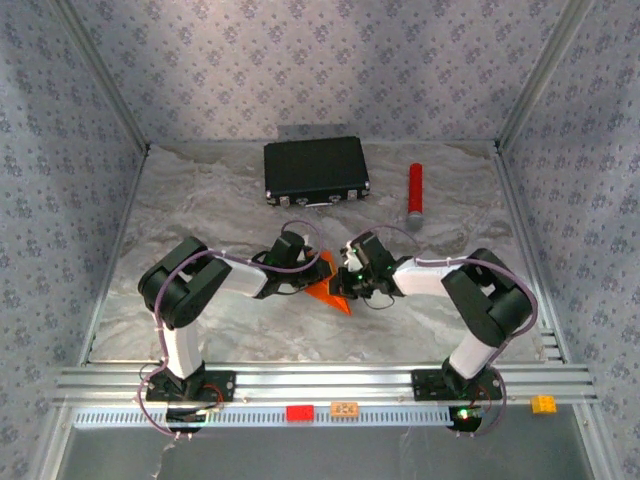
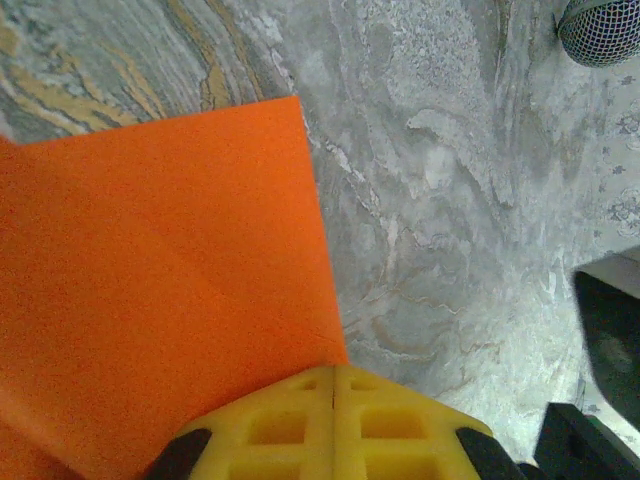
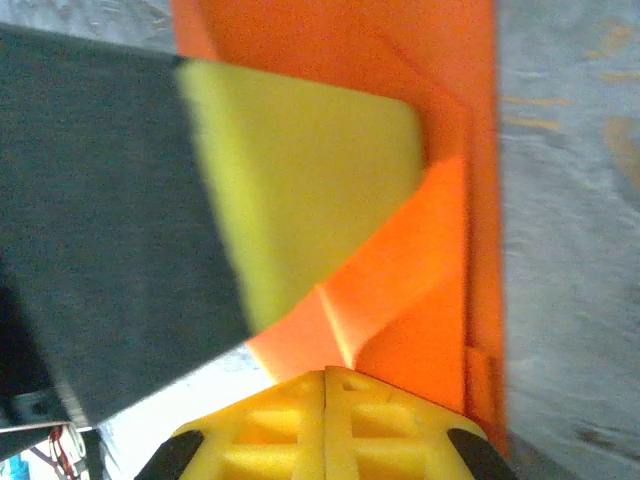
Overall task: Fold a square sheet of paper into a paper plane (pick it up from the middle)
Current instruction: Fourth fold the wing at the center of the table.
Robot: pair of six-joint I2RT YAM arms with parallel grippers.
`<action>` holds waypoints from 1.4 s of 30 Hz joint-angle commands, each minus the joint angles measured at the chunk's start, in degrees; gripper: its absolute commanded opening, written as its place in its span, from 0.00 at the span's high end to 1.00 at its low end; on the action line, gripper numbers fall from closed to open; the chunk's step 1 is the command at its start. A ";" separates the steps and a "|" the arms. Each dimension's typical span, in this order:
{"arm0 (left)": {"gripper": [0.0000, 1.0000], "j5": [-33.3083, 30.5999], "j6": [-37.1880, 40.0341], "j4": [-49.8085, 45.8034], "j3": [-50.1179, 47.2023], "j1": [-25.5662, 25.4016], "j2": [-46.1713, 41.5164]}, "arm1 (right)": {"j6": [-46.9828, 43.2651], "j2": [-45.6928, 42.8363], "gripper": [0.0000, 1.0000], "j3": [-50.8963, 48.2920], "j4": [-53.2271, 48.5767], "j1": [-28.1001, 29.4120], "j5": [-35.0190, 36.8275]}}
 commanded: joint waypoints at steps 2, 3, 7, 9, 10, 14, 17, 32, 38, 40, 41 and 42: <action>0.97 -1.88 1.15 -4.44 -0.81 0.61 1.95 | 0.86 1.05 0.93 -5.18 1.84 -0.71 0.33; 0.96 -1.79 1.24 -4.54 -0.69 0.73 1.98 | 1.50 1.27 0.93 -6.49 3.10 -0.80 0.01; 0.96 -0.61 1.75 -4.19 0.15 0.87 1.43 | 3.90 1.58 0.95 -9.61 6.95 -0.93 -0.80; 0.95 -0.19 2.47 -4.74 0.91 0.99 0.05 | 3.91 1.54 0.96 -9.75 6.97 -0.99 -0.57; 0.95 0.00 3.01 -5.36 1.28 0.99 -0.76 | 3.96 1.46 0.96 -9.65 6.95 -1.03 -0.56; 0.93 -0.21 5.17 -9.52 3.07 0.83 -4.47 | 3.97 1.50 0.98 -9.56 6.90 -1.16 -0.49; 0.93 -1.14 5.82 -11.85 3.02 0.30 -6.59 | 3.91 1.56 0.99 -9.54 6.64 -1.09 -0.41; 0.97 -2.07 0.20 -11.02 1.49 -2.70 -0.11 | 3.98 1.15 0.99 -9.89 6.05 -1.09 -0.02; 0.97 -2.70 1.63 -12.64 1.97 -1.07 0.22 | 2.88 0.60 1.00 -10.32 4.35 -1.11 0.91; 0.97 -2.74 2.36 -13.41 2.06 -0.15 -0.11 | 2.62 0.59 1.00 -10.58 4.12 -1.16 1.09; 0.97 -2.71 2.56 -13.52 2.08 0.24 -0.21 | 2.60 0.52 1.00 -10.67 4.07 -1.16 1.16; 0.97 -2.50 2.84 -13.58 2.04 0.74 -0.30 | 2.65 0.44 1.00 -10.94 4.21 -1.16 1.24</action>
